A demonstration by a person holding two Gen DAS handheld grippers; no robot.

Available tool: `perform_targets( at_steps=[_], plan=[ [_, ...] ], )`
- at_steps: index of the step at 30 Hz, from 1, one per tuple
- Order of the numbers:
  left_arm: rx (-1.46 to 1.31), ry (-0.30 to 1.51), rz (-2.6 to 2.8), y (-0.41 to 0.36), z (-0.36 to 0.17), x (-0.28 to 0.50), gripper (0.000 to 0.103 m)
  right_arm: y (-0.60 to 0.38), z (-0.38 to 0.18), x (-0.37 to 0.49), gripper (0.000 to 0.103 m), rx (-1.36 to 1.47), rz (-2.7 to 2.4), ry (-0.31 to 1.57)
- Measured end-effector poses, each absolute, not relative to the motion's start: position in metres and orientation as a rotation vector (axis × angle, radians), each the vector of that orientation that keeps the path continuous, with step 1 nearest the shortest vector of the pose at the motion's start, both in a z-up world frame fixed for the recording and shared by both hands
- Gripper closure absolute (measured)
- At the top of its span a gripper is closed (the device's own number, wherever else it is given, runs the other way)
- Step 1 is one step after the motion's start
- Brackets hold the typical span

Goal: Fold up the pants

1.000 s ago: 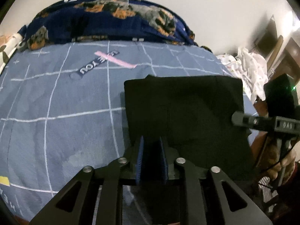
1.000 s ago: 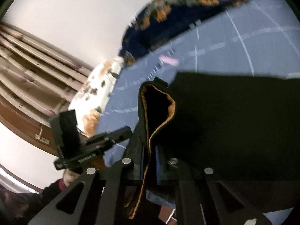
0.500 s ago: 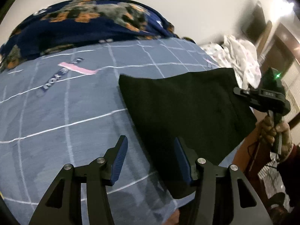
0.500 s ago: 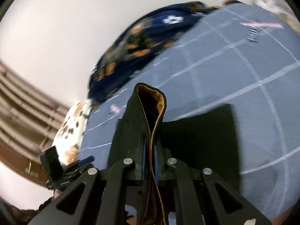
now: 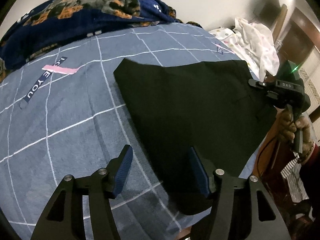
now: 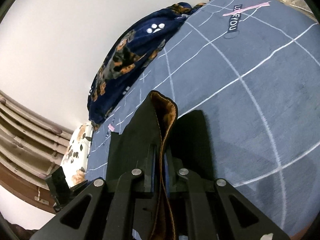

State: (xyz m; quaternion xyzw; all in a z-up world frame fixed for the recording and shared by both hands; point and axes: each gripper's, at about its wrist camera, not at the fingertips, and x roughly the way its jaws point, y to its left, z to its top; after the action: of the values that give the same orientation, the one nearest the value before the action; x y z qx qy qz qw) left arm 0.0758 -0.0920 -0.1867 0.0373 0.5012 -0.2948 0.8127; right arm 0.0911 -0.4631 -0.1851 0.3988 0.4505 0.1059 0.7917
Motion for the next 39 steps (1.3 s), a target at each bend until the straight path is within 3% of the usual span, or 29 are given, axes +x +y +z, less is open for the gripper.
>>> perform_targets(
  at_steps=[12, 19, 27, 35, 39],
  plan=[
    [0.046, 1.113, -0.623, -0.097, -0.204, 0.084, 0.042, -0.477, -0.211, 0.089, 0.095, 0.88, 0.213, 1.004],
    [0.058, 1.11, -0.62, -0.099, -0.205, 0.085, 0.041, -0.505, -0.169, 0.042, 0.089, 1.032, 0.209, 0.832],
    [0.039, 1.122, -0.633, -0.104, -0.206, 0.08, 0.041, -0.477, -0.181, -0.017, 0.088, 1.123, 0.229, 0.961],
    [0.048, 1.111, -0.624, -0.105, -0.201, 0.076, 0.04, -0.484, -0.203, -0.01, 0.087, 1.208, 0.197, 0.978],
    [0.029, 1.115, -0.618, -0.101, -0.2, 0.075, 0.04, -0.485, -0.203, -0.004, 0.08, 1.229, 0.21, 0.971]
  ],
)
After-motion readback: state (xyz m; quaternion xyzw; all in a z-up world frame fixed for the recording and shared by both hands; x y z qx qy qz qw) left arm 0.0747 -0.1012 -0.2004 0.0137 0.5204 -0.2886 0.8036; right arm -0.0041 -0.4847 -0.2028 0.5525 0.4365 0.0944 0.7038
